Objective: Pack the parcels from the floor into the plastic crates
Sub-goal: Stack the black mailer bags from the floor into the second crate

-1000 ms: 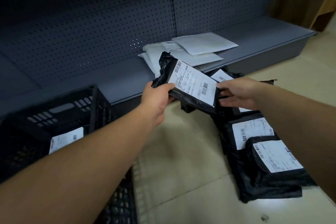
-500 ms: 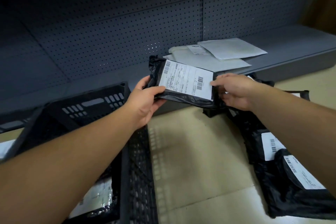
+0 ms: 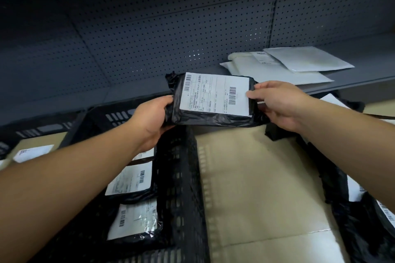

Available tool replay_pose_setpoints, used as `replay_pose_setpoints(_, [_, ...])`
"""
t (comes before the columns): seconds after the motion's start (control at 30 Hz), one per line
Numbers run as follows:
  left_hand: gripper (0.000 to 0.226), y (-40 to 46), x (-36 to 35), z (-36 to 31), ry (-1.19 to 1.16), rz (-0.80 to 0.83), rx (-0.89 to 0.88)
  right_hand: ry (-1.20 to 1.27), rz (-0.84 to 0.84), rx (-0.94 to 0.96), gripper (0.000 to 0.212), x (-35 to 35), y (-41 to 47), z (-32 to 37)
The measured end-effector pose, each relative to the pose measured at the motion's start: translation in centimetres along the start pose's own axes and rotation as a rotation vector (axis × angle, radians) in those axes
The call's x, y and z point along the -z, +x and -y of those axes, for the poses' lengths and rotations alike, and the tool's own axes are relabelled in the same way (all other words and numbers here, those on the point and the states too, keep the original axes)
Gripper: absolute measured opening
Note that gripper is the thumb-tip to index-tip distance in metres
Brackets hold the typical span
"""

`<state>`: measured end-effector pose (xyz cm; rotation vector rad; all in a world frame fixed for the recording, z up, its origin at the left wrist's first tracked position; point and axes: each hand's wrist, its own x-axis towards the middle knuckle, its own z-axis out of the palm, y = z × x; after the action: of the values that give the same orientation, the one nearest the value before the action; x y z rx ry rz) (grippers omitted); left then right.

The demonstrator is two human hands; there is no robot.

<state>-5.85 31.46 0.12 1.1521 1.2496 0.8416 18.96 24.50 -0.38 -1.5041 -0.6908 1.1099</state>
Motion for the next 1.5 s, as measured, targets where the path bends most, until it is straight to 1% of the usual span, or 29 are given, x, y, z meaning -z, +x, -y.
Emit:
replay_pose_setpoints(0.07, [0.03,0.4,2.0,0.5,0.061,0.009,-0.034,-0.008,0.034,0.008,0.013,-1.8,-0.5,-0.1])
replay_pose_setpoints(0.13, [0.03,0.6,4.0,1.0,0.087,-0.031,-0.046,-0.024,0.055,0.008,0.014,-3.5,-0.8,-0.3])
replay_pose_setpoints(0.23, [0.025,0.7,6.5,2.0,0.053,-0.085,-0.053,-0.052,0.086,-0.012,0.016,-5.9,-1.1,-0.8])
replay_pose_setpoints(0.3, [0.029,0.4,8.2,2.8,0.056,-0.122,-0.062,-0.075,0.105,-0.02,0.016,-7.6,-1.3,-1.3])
replay_pose_setpoints(0.37, [0.033,0.2,10.1,3.7,0.153,-0.116,-0.101,-0.106,0.115,-0.036,0.019,-9.1,-1.6,-2.1])
replay_pose_setpoints(0.43, [0.034,0.1,11.9,4.3,0.22,-0.092,-0.104,-0.13,0.136,-0.048,0.023,-10.6,-2.1,-2.8])
replay_pose_setpoints(0.5, [0.032,0.2,13.8,4.7,0.21,-0.092,-0.07,-0.153,0.169,-0.048,0.025,-11.9,-2.5,-3.5])
replay_pose_setpoints(0.57, [0.028,0.1,15.4,5.0,0.251,-0.098,-0.046,-0.167,0.224,-0.047,0.016,-13.3,-3.4,-3.6])
replay_pose_setpoints(0.63, [0.025,-0.2,16.7,5.4,0.338,-0.146,-0.023,-0.172,0.274,-0.05,0.012,-14.9,-4.2,-3.8])
replay_pose_setpoints(0.73, [0.033,-0.7,18.3,5.7,0.42,-0.212,0.086,-0.234,0.34,-0.066,0.006,-17.3,-5.2,-4.3])
replay_pose_setpoints(0.8, [0.032,-0.8,19.2,6.2,0.458,-0.202,0.184,-0.295,0.394,-0.104,0.011,-18.9,-5.6,-4.9])
replay_pose_setpoints(0.9, [0.035,-1.0,20.3,7.8,0.614,-0.156,0.316,-0.477,0.449,-0.158,0.025,-21.1,-6.0,-6.3])
replay_pose_setpoints(0.97, [0.031,-1.1,20.7,8.9,0.722,-0.09,0.412,-0.574,0.467,-0.2,0.031,-22.3,-6.2,-7.2])
replay_pose_setpoints(1.1, [0.026,-1.3,20.9,9.9,0.864,0.051,0.552,-0.685,0.524,-0.283,0.026,-24.0,-6.7,-8.8])
replay_pose_setpoints(1.2, [0.019,-1.1,21.3,10.5,0.951,0.146,0.595,-0.764,0.557,-0.35,0.013,-25.0,-7.1,-9.7])
replay_pose_setpoints(1.27, [0.017,-1.2,21.2,10.8,1.038,0.226,0.621,-0.77,0.591,-0.399,0.015,-25.9,-7.2,-10.4])
replay_pose_setpoints(1.33, [0.032,-1.3,20.9,11.0,1.156,0.307,0.635,-0.754,0.598,-0.429,0.014,-26.8,-7.1,-11.4])
replay_pose_setpoints(1.43, [0.077,-1.5,20.4,11.0,1.354,0.354,0.611,-0.755,0.571,-0.453,0.01,-28.0,-6.9,-13.3])
replay_pose_setpoints(1.5, [0.09,-1.5,20.2,11.2,1.407,0.372,0.598,-0.773,0.556,-0.469,0.004,-28.6,-6.7,-14.3])
